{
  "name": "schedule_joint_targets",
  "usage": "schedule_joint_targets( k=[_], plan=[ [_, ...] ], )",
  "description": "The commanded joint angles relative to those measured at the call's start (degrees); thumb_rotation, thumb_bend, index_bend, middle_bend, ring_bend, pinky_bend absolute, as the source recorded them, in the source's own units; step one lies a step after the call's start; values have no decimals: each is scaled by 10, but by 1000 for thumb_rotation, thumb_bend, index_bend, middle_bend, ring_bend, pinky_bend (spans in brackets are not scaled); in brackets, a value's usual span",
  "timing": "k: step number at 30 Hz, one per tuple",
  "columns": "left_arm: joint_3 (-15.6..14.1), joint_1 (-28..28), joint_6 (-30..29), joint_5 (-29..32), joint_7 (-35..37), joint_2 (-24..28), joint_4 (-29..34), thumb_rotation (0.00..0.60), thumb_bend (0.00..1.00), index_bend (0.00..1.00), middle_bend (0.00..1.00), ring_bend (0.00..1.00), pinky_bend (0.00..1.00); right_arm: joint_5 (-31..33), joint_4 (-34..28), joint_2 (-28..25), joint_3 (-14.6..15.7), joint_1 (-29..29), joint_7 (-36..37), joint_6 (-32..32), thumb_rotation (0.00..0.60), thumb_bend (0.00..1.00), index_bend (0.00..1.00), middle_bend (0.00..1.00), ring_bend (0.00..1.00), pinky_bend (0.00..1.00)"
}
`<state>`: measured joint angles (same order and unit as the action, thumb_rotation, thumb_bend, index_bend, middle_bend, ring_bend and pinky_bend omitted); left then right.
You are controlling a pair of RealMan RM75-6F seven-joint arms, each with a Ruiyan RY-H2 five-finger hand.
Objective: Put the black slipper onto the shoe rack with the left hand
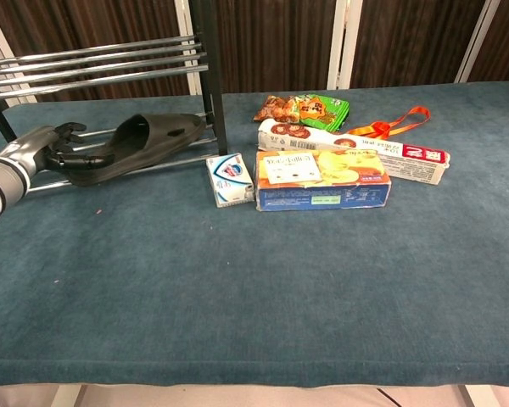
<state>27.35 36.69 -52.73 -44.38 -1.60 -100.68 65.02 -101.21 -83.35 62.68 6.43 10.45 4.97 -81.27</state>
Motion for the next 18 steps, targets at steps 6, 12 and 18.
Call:
schedule_joint_targets(
  k=[6,12,18],
  plan=[
    [-27,-26,-16,-38,23,41,98,424,238,0,74,52,289,1,-3,1,0,0,-6,2,600,113,0,0,0,0],
    [-51,-36,-13,-48,25,56,142,497,243,0,74,53,296,2,-5,1,-1,0,-10,4,600,113,0,0,0,0],
    [-74,-39,-10,-70,31,59,174,556,249,0,74,56,297,2,-5,1,0,0,-11,6,600,113,0,0,0,0]
  ],
)
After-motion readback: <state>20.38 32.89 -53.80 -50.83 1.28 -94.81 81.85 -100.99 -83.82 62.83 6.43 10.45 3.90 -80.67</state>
